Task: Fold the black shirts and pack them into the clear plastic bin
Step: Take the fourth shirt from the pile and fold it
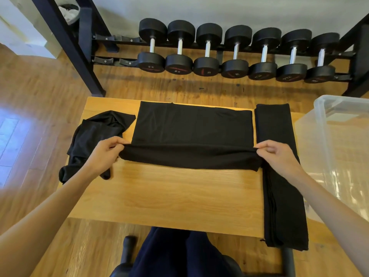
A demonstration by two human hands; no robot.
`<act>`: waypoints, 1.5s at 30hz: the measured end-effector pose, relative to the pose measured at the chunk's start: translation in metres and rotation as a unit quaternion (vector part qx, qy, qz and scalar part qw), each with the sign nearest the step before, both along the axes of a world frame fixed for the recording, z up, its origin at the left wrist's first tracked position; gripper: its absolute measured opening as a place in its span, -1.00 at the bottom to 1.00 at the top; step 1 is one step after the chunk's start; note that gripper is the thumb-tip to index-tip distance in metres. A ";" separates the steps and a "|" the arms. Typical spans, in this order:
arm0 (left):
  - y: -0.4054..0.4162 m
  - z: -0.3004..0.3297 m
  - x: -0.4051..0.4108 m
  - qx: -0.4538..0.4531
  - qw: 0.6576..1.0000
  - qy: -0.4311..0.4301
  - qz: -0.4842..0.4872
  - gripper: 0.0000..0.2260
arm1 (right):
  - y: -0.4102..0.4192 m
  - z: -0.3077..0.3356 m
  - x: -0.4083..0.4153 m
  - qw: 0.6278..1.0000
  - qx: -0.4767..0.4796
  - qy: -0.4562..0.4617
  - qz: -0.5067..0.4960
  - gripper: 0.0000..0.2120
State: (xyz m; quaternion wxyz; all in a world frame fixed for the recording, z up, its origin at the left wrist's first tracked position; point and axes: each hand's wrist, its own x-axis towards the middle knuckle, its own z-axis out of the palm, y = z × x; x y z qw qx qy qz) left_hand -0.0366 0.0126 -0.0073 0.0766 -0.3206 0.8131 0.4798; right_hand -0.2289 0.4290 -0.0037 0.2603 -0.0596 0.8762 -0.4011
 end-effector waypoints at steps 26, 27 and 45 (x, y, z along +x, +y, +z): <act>0.115 0.019 -0.081 0.166 0.980 0.024 0.108 -0.77 | -0.101 0.013 0.032 0.958 -0.162 -0.074 -0.224 -0.86; 0.123 0.018 -0.080 0.162 0.980 0.031 0.110 -0.77 | -0.106 0.013 0.040 0.959 -0.165 -0.062 -0.222 -0.88; 0.178 0.015 -0.065 0.187 0.959 0.142 0.160 -0.85 | -0.137 -0.004 0.094 0.953 -0.198 -0.034 -0.228 -0.87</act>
